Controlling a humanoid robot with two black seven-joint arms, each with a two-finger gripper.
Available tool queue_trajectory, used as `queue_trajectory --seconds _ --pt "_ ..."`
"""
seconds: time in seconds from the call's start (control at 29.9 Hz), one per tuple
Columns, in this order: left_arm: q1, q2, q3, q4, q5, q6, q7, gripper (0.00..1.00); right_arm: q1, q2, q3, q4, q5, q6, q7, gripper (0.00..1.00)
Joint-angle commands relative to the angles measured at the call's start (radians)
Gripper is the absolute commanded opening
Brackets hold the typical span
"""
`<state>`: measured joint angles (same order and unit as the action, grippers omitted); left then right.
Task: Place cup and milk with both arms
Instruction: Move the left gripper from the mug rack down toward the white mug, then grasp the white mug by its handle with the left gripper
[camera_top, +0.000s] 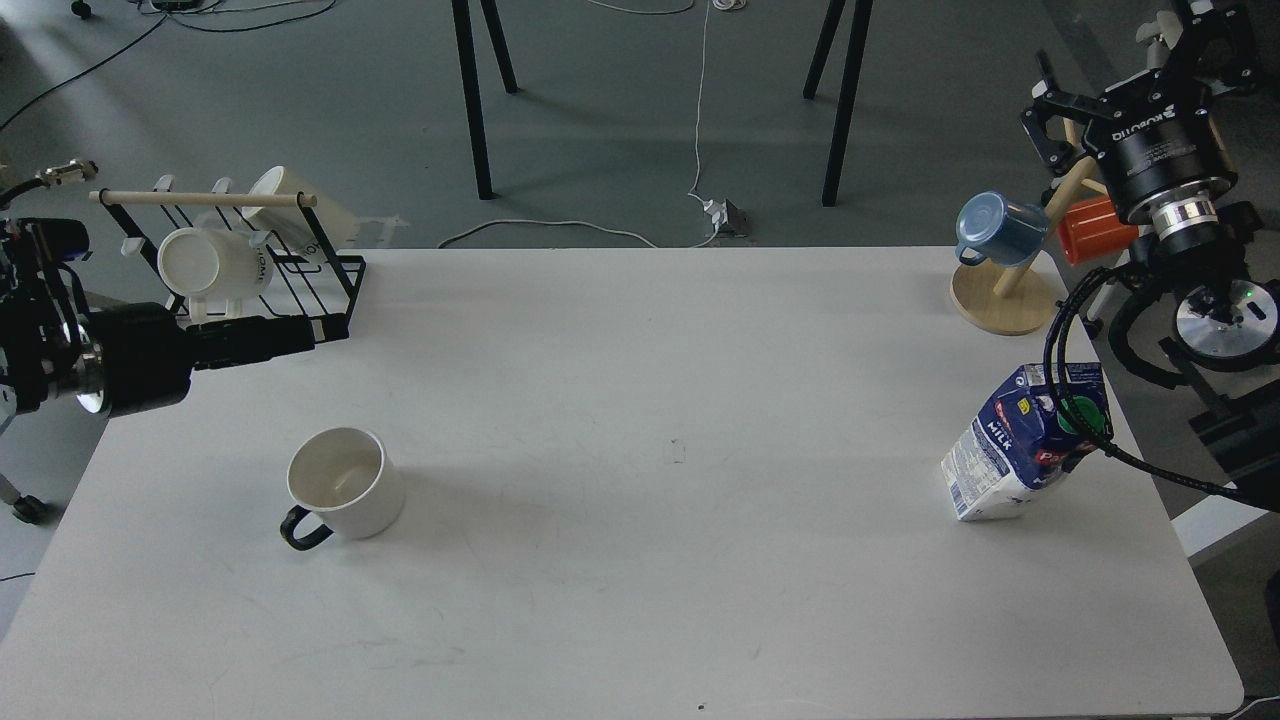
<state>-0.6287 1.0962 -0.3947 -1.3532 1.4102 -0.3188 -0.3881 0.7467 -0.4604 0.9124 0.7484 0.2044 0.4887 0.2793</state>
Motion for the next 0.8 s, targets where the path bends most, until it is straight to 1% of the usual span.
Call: queue_trajectory --seconds 0.0,0.1,0.23,0.27,0.4,0.47,0.5,0.64,0.74,0.77 --pt "0.070 -0.007 0.023 0.029 0.185 0.096 -0.003 0.81 -0.006 -0.011 -0.001 0.003 0.000 0.000 0.000 1.00" --pt "0.092 -0.041 0.062 0.090 0.314 0.174 0.000 0.81 -0.015 -0.011 -0.004 0.003 0.000 0.000 0.000 1.00" --pt "0.093 -0.116 0.094 0.198 0.342 0.190 -0.002 0.80 -0.017 -0.003 -0.007 0.003 -0.002 0.000 0.000 1.00" --pt "0.093 -0.131 0.097 0.227 0.343 0.195 -0.003 0.79 -0.015 -0.001 -0.009 0.002 -0.002 0.000 0.000 1.00" --pt "0.093 -0.217 0.128 0.345 0.407 0.243 -0.008 0.76 -0.015 -0.001 -0.013 0.002 -0.002 0.000 0.000 1.00" --pt "0.093 -0.249 0.134 0.380 0.450 0.265 -0.008 0.73 -0.015 -0.004 -0.013 0.003 -0.002 0.000 0.000 1.00" --pt "0.093 -0.256 0.134 0.385 0.455 0.270 -0.008 0.69 -0.015 -0.007 -0.012 0.003 -0.002 0.000 0.000 1.00" --pt "0.093 -0.260 0.125 0.385 0.454 0.273 -0.003 0.40 -0.015 -0.011 -0.012 0.002 -0.002 0.000 0.000 1.00" --pt "0.090 -0.260 0.125 0.385 0.454 0.273 -0.006 0.26 -0.017 -0.011 -0.017 0.002 -0.003 0.000 -0.002 1.00" --pt "0.089 -0.260 0.131 0.385 0.454 0.271 -0.006 0.17 -0.017 -0.011 -0.018 0.002 -0.003 0.000 -0.002 1.00"
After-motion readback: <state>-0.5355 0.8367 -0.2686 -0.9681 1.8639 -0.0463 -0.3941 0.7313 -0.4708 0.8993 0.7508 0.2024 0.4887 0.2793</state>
